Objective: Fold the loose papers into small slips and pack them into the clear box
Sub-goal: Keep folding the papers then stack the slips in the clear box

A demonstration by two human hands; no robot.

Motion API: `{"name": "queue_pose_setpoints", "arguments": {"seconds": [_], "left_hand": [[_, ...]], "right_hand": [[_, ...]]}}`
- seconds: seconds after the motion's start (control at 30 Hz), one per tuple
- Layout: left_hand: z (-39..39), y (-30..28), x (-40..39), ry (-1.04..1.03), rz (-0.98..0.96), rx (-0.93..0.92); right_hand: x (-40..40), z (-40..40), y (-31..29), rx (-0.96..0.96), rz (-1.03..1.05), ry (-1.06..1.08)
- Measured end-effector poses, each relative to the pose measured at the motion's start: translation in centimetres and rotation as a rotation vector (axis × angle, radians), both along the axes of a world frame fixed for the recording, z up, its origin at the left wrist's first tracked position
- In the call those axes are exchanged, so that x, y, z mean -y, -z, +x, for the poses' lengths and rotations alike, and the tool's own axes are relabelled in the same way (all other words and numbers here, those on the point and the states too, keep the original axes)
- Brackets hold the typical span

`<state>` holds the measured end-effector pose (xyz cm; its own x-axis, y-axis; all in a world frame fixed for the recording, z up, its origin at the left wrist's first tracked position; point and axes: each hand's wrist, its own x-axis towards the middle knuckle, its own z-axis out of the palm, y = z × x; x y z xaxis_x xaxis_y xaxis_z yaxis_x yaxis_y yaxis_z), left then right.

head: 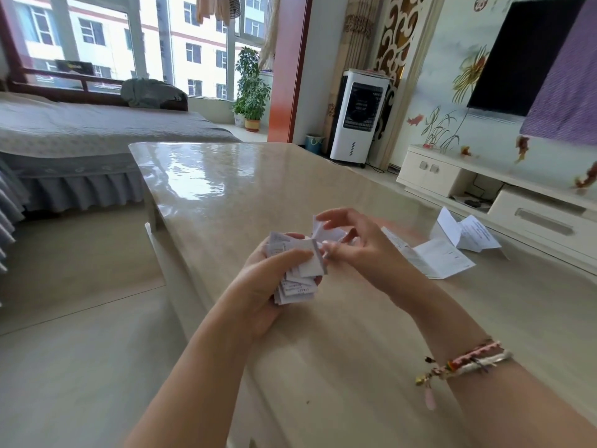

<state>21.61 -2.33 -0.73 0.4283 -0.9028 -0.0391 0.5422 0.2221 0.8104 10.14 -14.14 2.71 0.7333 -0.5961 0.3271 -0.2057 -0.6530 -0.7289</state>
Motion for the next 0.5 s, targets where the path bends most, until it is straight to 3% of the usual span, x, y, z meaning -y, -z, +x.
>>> {"name": "queue_pose_setpoints", "arguments": {"seconds": [0.07, 0.13, 0.23, 0.33, 0.4, 0.5], "left_hand": [[0.2, 0.0, 0.0, -0.02, -0.031, -0.033], [0.2, -0.3, -0.1, -0.037, -0.054, -0.065], [0.1, -0.4, 0.0, -0.077, -0.055, -0.094], [0.3, -0.2, 0.5, -0.134, -0.028, -0.119], [0.3, -0.1, 0.8, -0.162, -0.011, -0.091], [0.4, 0.0, 1.0, -0.187, 0.005, -0.06]], "right_hand": [[1.3, -0.2, 0.7, 0.001, -0.084, 0.168], [2.1, -0.5, 1.5, -0.138, -0.289, 0.307], [2.8, -0.3, 3.3, -0.282, -0.514, 0.294], [2.5, 0.1, 3.9, -0.195, -0.649, 0.315], [2.2, 0.0, 3.1, -0.106, -0.623, 0.323], [1.2, -0.4, 0.9, -0.001, -0.336, 0.204]]}}
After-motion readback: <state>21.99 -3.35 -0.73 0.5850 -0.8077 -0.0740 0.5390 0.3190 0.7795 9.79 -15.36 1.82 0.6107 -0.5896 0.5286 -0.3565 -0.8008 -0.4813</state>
